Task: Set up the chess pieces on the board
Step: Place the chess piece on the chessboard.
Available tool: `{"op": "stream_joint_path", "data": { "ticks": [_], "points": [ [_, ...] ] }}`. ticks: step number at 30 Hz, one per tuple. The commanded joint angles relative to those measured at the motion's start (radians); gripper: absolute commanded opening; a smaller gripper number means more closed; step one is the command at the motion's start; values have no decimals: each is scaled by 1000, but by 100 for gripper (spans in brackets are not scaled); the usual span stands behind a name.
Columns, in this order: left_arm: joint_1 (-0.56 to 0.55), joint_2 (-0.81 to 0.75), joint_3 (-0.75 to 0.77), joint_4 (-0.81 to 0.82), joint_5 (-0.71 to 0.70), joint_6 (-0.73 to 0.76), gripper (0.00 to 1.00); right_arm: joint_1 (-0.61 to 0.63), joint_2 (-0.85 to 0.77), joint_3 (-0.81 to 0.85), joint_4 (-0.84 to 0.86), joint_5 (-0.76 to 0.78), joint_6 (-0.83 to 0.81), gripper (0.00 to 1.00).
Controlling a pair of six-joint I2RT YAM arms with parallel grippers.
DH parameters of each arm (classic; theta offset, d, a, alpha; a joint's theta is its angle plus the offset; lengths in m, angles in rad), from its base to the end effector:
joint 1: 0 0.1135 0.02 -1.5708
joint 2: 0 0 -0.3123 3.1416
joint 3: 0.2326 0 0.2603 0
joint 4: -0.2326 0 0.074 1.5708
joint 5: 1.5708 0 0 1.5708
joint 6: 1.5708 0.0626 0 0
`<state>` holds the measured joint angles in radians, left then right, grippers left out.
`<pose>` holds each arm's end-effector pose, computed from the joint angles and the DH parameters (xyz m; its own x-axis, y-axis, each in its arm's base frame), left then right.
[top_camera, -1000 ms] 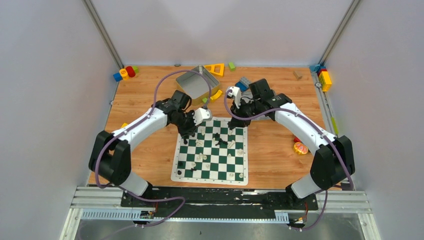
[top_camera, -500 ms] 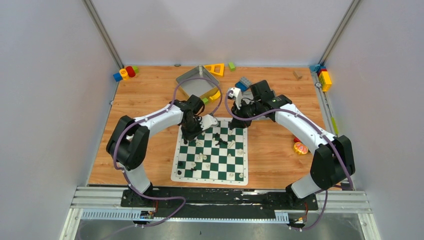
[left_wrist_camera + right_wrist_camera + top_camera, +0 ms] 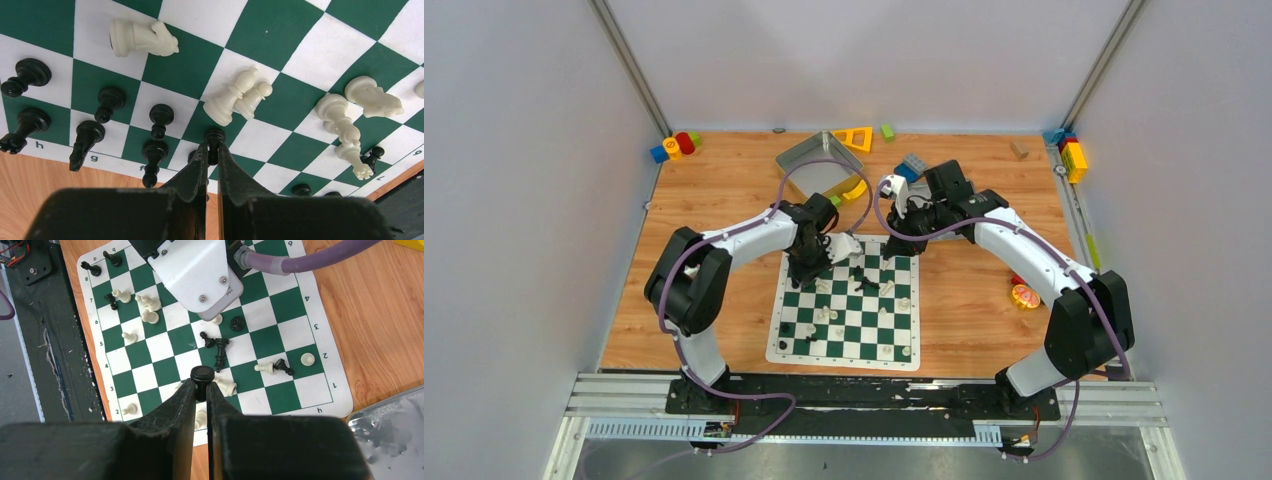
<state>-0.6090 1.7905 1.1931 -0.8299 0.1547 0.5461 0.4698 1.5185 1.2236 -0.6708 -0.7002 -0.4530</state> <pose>0.2821 -0.2085 0.1910 -0.3908 0.8982 -0.2014 0.9201 0.3877 -0.0561 0.2785 0.1866 0.3089 -0.3648 -0.5606 -0.7434 -0.9261 0.3009 0.2275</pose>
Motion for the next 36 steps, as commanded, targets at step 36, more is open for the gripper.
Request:
{"op": "stream_joint_path", "data": {
  "ticks": [36],
  "points": [
    [-28, 25, 69, -27, -9, -27, 21, -3, -16, -7, 37, -29, 1, 1]
  ]
}}
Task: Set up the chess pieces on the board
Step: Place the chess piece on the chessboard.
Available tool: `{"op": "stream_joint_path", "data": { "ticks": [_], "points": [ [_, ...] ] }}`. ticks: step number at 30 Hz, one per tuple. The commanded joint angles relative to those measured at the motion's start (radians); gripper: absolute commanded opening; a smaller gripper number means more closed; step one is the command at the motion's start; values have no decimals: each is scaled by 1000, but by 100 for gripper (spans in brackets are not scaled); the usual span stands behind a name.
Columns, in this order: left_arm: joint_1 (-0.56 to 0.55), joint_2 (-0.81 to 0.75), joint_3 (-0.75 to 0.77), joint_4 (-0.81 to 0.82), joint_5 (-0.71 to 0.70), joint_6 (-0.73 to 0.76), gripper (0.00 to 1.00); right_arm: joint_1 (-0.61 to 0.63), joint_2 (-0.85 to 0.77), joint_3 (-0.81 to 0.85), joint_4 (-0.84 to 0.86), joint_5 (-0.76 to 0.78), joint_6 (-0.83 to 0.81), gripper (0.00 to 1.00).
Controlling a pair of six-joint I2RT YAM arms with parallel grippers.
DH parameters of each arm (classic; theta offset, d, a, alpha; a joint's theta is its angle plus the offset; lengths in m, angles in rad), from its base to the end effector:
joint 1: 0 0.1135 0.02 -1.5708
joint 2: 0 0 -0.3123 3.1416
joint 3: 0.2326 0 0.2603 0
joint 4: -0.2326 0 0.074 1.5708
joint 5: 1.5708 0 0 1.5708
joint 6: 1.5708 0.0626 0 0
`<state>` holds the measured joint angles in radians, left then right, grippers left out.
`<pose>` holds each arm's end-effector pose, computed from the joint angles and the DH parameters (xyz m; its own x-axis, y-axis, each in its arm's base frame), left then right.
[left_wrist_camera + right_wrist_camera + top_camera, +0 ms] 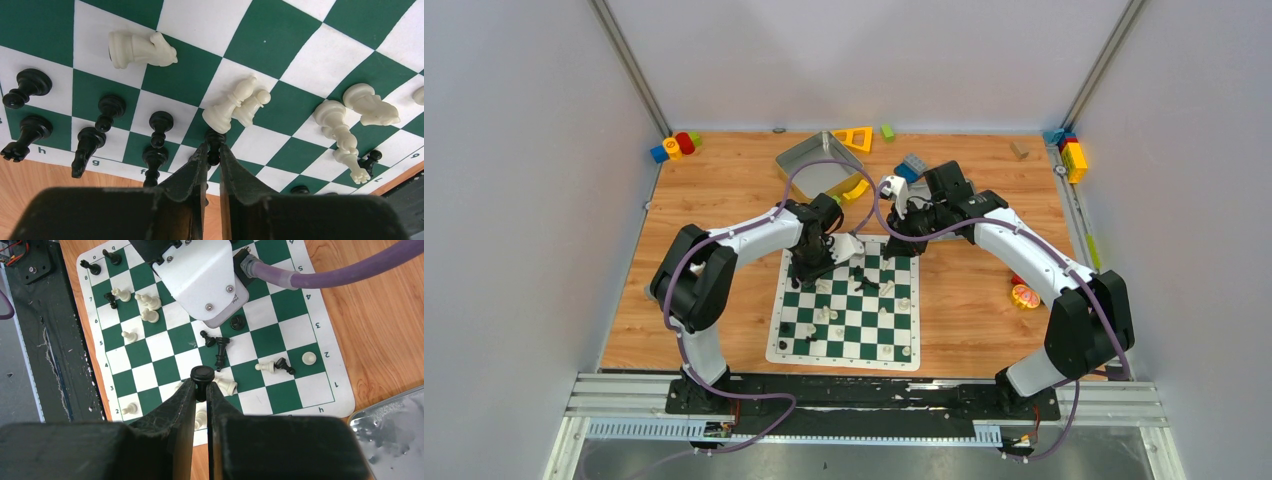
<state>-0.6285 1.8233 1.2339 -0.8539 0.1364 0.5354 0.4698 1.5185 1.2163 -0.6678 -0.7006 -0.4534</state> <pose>0.2856 -0.2181 0.1901 -0.3858 0.9052 -0.1782 0.9223 0.3830 -0.0511 0.2780 0.1864 0.3068 -0.3673 -0.5620 -0.7411 -0.9254 0.3009 0.2304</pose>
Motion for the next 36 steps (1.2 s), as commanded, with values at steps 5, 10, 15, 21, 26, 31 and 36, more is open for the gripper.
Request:
{"op": "stream_joint_path", "data": {
  "ticks": [5, 10, 15, 21, 26, 31, 36],
  "points": [
    [-8, -25, 27, -2, 22, -22, 36, -3, -13, 2, 33, -29, 1, 1],
    [-8, -55, 27, -1, 15, -22, 45, -3, -12, 3, 34, -33, 5, 1],
    [-9, -117, 13, 6, 8, -19, 50, -2, -6, 5, 34, -38, 15, 2],
    [-7, -256, -49, 40, 10, -2, 58, 3, -5, 3, 39, -58, 24, 3],
    [20, -406, -123, 72, 30, 1, 62, 35, 18, 10, 38, -49, 23, 3],
    [95, -577, -177, 114, 159, 30, 63, 81, 47, 22, 38, -55, 12, 3],
    [114, -751, -314, 258, 329, 131, 69, 107, 87, 65, 23, -215, 0, 3]
  ]
}}
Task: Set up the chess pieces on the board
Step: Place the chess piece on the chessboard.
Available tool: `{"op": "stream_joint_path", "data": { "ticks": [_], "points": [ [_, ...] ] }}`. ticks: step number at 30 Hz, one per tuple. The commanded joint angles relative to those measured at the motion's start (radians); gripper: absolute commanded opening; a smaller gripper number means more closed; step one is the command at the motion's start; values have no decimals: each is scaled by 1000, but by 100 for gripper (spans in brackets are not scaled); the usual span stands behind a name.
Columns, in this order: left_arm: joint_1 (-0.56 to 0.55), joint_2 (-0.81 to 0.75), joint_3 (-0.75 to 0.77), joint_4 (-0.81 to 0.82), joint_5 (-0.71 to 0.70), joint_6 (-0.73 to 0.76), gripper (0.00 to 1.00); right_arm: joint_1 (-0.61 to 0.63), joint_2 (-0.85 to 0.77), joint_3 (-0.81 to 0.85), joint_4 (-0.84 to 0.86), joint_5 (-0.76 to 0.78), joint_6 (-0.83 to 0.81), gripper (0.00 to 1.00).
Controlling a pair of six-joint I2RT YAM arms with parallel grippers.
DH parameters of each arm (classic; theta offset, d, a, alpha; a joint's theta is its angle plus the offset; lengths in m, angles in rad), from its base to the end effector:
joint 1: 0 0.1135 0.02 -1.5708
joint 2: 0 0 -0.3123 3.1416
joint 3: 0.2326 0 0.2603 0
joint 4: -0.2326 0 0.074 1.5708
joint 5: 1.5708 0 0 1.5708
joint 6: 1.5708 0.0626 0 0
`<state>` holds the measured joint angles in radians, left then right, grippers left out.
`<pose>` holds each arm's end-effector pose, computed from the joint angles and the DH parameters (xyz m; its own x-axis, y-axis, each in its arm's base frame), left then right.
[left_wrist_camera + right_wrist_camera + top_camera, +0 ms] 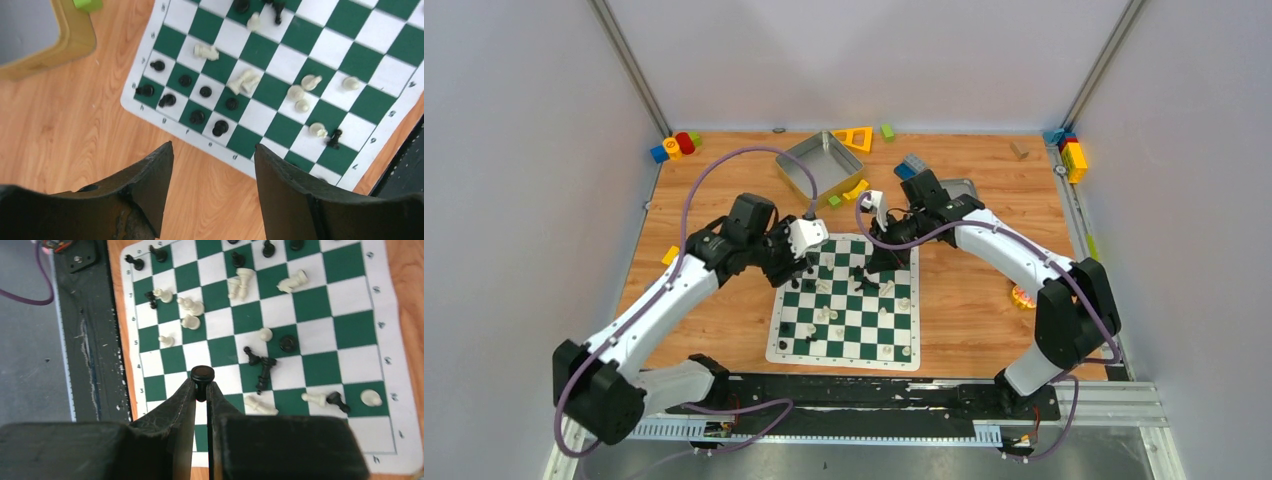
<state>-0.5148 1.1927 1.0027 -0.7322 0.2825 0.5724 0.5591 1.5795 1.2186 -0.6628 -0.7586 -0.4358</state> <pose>0.2053 -0.1362 0.3079 -0.2476 0.7377 -0.6281 0.8964 0.4204 0.1405 0.2679 0.2184 0.2905 -0.3658 -0.5903 -0.7196 -0.9296 0.1945 0.3130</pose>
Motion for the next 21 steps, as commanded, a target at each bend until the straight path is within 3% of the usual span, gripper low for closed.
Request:
{"op": "stream_joint_path", "data": {
  "ticks": [1, 7, 16, 21],
  "points": [
    [1, -161, -105, 190, 258, 127, 72, 25, 40, 76, 5, -193, -24, 4],
    [-7, -94, -124, 281, 564, 241, 78, 45, 111, 143, -48, -372, -36, 8],
    [-52, 12, -59, 276, 685, 489, 74, 45, 177, 209, -116, -492, -59, 12],
    [-65, 34, -35, 283, 702, 513, 67, 45, 200, 220, -140, -501, -71, 12]
  ]
}}
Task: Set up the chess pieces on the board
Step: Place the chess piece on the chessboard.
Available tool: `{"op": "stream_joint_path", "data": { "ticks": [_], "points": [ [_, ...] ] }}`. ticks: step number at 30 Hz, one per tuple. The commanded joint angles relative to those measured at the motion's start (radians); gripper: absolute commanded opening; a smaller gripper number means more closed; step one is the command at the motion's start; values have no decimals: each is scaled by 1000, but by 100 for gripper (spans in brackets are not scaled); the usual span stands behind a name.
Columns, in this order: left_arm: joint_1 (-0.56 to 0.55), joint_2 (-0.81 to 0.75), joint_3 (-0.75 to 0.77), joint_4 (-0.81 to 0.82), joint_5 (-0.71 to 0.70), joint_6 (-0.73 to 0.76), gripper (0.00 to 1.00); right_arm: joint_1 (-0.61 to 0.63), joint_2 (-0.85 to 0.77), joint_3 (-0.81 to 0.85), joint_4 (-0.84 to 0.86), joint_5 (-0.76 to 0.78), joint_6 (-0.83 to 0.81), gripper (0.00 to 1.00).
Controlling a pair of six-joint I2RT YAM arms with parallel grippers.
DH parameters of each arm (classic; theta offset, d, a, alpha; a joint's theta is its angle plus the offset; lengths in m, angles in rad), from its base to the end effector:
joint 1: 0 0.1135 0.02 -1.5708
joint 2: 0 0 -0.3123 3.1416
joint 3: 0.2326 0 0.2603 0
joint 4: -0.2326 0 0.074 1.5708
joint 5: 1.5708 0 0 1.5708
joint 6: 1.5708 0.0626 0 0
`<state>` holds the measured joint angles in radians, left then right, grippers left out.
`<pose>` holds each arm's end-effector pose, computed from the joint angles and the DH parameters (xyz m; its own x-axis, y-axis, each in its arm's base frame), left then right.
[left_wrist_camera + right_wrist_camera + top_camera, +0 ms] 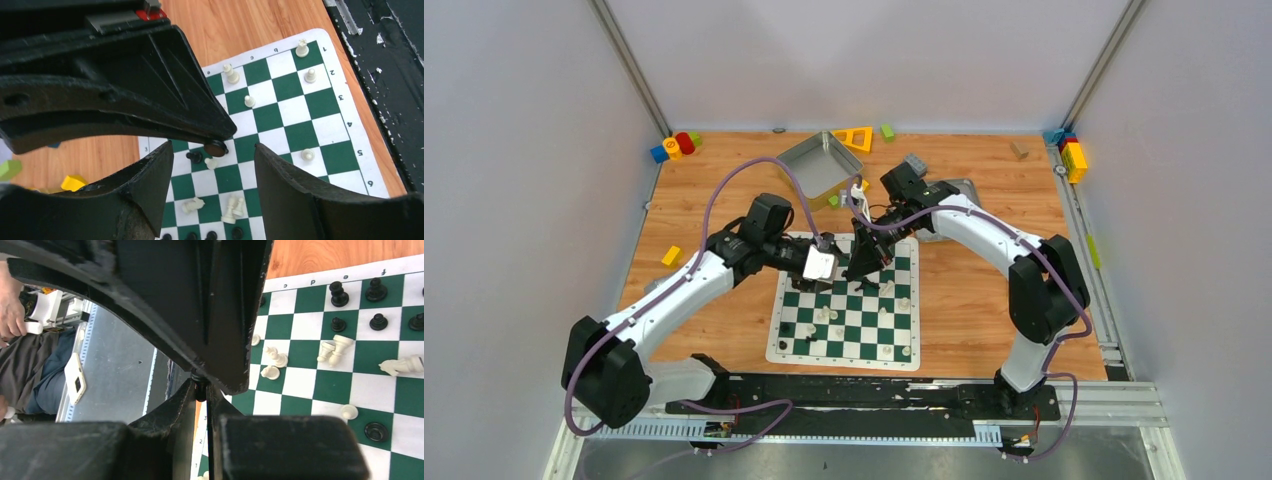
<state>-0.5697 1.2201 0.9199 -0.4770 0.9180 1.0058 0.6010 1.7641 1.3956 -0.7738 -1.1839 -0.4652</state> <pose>0.1856 -0.1779 0.3106 0.3633 0.3765 -0.8522 0.9295 -0.2092 0.3038 0.2794 0.2618 0.2959 -0.4324 -0.5017 -0.7492 -0.8109 -0.1471 0.5664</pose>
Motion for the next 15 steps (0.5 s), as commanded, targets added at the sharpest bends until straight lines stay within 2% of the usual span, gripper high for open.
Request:
{"op": "stream_joint_path", "data": {
  "ticks": [1, 8, 15],
  "points": [
    [-11, 8, 49, 28, 64, 84, 65, 3, 18, 45, -31, -78, -44, 11],
    [-16, 6, 52, 3, 51, 112, 51, 3, 23, 52, -40, -80, -47, 11],
    [-21, 2, 45, -11, 50, 127, 46, 0, 27, 57, -40, -82, -44, 11]
  ]
}}
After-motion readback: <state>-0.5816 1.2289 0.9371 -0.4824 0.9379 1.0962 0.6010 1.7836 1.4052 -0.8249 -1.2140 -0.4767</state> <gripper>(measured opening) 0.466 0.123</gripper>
